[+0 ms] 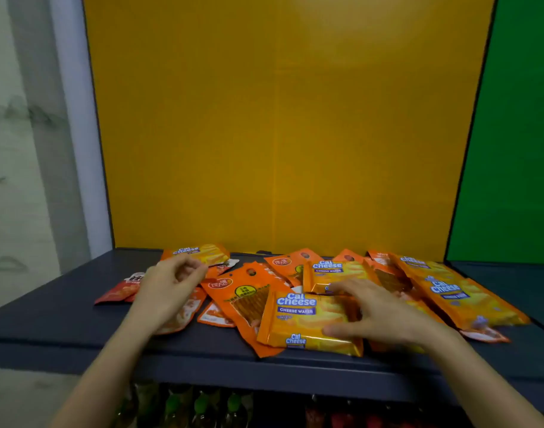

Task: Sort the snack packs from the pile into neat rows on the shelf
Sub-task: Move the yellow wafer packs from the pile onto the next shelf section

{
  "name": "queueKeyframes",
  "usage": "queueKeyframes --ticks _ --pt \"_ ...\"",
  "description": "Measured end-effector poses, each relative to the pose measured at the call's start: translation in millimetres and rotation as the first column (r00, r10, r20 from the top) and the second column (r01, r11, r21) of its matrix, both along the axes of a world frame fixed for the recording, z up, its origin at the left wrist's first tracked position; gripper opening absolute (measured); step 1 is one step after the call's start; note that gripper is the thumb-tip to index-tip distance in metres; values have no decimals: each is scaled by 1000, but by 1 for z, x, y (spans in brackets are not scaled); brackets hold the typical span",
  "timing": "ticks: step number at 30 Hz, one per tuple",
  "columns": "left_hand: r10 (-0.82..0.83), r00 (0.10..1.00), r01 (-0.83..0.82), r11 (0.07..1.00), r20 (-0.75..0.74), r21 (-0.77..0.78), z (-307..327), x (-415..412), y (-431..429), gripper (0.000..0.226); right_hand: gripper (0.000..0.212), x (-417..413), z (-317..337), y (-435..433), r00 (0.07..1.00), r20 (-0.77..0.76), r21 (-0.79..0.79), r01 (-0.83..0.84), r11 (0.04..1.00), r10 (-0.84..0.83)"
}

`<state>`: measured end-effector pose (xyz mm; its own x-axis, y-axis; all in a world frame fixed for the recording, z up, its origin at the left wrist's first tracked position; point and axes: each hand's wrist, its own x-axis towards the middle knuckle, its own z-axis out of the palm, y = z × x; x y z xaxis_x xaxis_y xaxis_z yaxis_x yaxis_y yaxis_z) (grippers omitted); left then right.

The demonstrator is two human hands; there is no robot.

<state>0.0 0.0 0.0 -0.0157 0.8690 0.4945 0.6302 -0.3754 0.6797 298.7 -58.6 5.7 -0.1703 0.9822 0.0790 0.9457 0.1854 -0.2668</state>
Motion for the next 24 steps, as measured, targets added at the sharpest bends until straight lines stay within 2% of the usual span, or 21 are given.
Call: queueKeyframes --ticks 4,7,9,13,16,21,24 --pt "134 991 -136 986 -19 -96 4 -14 40 20 90 -2 10 14 987 163 -205 27 978 7" --pt "214 972 -230 954 -101 -191 -3 -31 74 17 105 -6 12 24 987 157 -269 17 963 27" --pt "238 962 -264 936 -131 -233 -7 -40 94 23 98 -6 12 32 991 128 -257 -6 966 40" --pt "259 940 -322 888 -222 -328 -13 -51 131 51 74 -1 15 46 995 -98 -193 -45 980 27" --pt "264 927 -355 847 -268 -396 -18 -59 154 63 67 6 16 57 965 -262 -115 -30 993 -1" --pt "279 915 -387 812 -292 -437 -23 -63 176 90 71 9 14 71 899 -435 -50 25 998 -44" --pt "269 916 -386 793 -297 -472 -21 -60 181 99 83 8 10 74 804 -593 -8 61 998 -54"
